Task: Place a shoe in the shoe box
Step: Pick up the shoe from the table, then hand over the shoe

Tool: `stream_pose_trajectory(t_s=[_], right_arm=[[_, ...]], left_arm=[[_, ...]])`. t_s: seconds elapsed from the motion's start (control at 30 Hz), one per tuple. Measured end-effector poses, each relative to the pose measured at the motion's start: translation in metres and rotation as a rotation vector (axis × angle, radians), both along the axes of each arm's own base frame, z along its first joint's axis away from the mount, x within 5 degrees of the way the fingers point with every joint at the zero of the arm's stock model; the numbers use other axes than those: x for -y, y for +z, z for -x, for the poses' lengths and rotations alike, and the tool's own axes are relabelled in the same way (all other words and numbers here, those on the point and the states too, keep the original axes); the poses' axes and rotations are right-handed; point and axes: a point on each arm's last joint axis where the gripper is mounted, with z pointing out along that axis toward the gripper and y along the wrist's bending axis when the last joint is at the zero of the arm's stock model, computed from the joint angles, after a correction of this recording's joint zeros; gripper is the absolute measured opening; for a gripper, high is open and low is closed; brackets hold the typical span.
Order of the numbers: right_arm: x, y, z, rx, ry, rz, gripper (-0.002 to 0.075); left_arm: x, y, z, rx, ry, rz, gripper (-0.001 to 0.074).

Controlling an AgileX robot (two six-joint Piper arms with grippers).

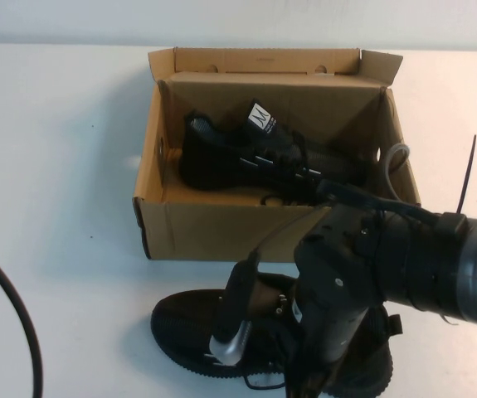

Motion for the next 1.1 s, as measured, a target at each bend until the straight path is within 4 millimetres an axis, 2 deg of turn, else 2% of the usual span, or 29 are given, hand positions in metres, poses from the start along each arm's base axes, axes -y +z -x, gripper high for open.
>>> stream_pose_trajectory(t_s=[0.2, 0.37, 0.5, 0.6, 0.73, 0.83, 1.0, 1.1], right_arm=[[-0.003, 0.000, 0.000, 0.017, 0.108, -0.026, 0.0011], [-0.005, 0.001, -0.002, 0.040, 0.120, -0.048, 0.0011], [-0.006, 0.002, -0.003, 0.050, 0.121, -0.058, 0.0011], [-0.004, 0.011, -0.002, 0.077, 0.121, -0.087, 0.0011], [0.004, 0.038, 0.004, 0.146, 0.150, -0.138, 0.0011], [0.014, 0.060, 0.012, 0.182, 0.176, -0.167, 0.0010], [0.032, 0.086, 0.026, 0.196, 0.184, -0.174, 0.0003], [0.041, 0.101, 0.033, 0.231, 0.185, -0.201, 0.0002]], left_arm=[[0.000, -0.003, 0.002, -0.007, -0.071, -0.103, -0.0001], [0.001, -0.008, 0.003, 0.000, -0.195, -0.272, -0.0001], [0.003, -0.012, -0.002, -0.031, -0.248, -0.307, -0.0001], [0.005, -0.012, -0.003, -0.029, -0.266, -0.298, -0.0001], [0.008, -0.011, -0.002, -0.024, -0.283, -0.260, 0.0023], [0.011, -0.010, -0.001, -0.022, -0.295, -0.215, 0.0109], [0.016, -0.007, 0.000, -0.060, -0.261, -0.063, 0.0404], [0.021, -0.008, 0.001, -0.105, -0.270, 0.021, 0.0512]])
